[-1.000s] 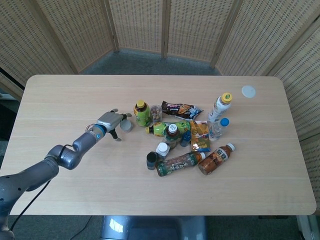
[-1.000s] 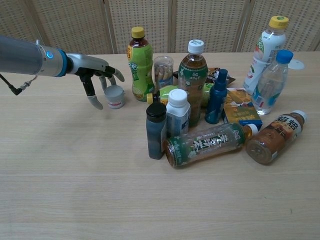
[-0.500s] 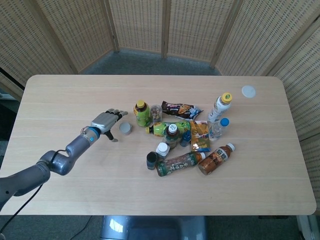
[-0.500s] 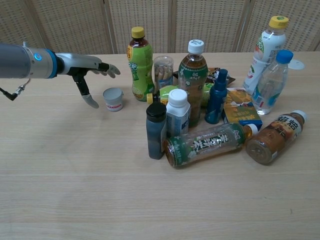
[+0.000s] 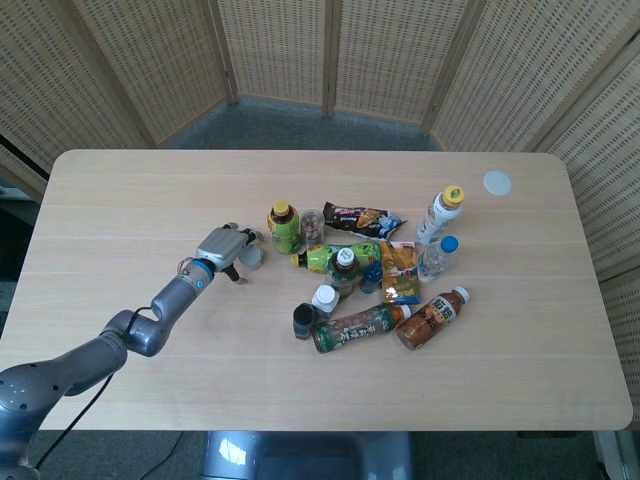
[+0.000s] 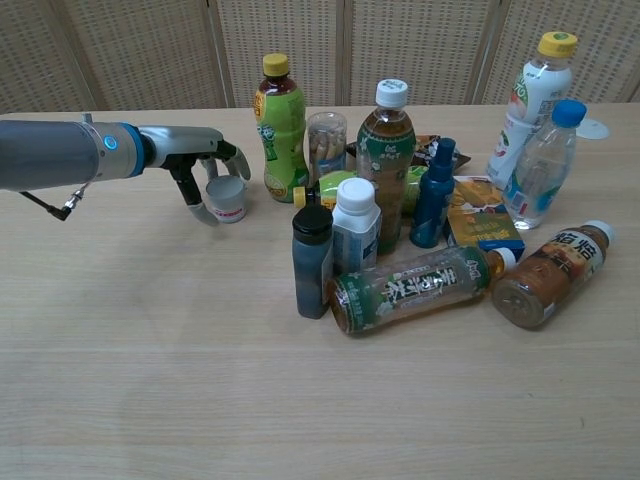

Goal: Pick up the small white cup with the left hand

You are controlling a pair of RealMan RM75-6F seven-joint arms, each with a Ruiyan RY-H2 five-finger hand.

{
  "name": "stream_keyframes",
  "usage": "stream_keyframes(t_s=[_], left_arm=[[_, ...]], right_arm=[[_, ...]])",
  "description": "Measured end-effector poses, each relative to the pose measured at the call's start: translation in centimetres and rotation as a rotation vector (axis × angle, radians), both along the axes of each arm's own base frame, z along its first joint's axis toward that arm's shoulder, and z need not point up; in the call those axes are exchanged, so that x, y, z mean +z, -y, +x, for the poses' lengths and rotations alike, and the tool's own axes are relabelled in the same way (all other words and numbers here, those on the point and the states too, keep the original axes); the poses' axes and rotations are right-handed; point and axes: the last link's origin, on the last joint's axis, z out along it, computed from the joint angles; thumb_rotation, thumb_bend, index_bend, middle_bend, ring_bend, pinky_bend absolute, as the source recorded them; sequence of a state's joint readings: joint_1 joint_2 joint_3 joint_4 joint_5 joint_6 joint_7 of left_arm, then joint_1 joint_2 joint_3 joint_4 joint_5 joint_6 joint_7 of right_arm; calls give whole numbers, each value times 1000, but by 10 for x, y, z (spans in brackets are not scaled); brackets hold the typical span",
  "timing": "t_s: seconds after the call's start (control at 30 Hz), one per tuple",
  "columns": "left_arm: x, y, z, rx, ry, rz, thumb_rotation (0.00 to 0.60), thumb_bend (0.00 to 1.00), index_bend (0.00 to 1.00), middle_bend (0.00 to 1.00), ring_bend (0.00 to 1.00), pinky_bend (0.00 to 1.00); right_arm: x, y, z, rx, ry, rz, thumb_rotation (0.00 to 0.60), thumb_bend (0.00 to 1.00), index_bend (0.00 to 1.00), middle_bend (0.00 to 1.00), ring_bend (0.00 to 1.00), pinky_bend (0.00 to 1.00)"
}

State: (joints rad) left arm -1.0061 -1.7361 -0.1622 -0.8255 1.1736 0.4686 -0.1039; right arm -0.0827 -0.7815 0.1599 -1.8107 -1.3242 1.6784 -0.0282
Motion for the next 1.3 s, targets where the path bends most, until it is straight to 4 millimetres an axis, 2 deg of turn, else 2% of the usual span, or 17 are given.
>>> stream_keyframes(t_s=[0.13, 0.23, 0.47, 0.63, 0.87, 1.1, 1.3], left_arm=[[-4, 1, 1, -15, 1, 27, 600, 276, 507, 469, 613, 447], [-6, 2, 3, -20, 20, 54, 600, 299, 588, 540, 672, 509], [6, 0, 4, -20, 52, 78, 600, 300, 592, 546, 678, 512], [29, 0, 8, -18, 114, 90, 600, 298, 588, 545, 677, 511], [84, 2, 34, -42, 251, 123, 600, 296, 585, 545, 677, 509], [161, -1, 87, -94, 454, 204, 600, 295, 584, 545, 676, 502], [215, 0, 127, -122, 626, 269, 600, 296, 580, 542, 670, 495]], right_arm=[[0, 0, -1, 0, 5, -2, 513, 16, 0, 0, 0, 0], [0, -1, -2, -3, 7, -2, 514, 17, 0, 0, 0, 0], [0, 1, -3, 2, 11, 0, 513, 15, 0, 0, 0, 0], [-5, 5, -5, 5, 21, 15, 517, 15, 0, 0, 0, 0], [-13, 13, -7, 24, 41, 38, 514, 16, 0, 0, 0, 0], [-17, 15, -7, 46, 62, 42, 515, 14, 0, 0, 0, 0], [-24, 15, -10, 54, 82, 55, 516, 16, 0, 0, 0, 0]])
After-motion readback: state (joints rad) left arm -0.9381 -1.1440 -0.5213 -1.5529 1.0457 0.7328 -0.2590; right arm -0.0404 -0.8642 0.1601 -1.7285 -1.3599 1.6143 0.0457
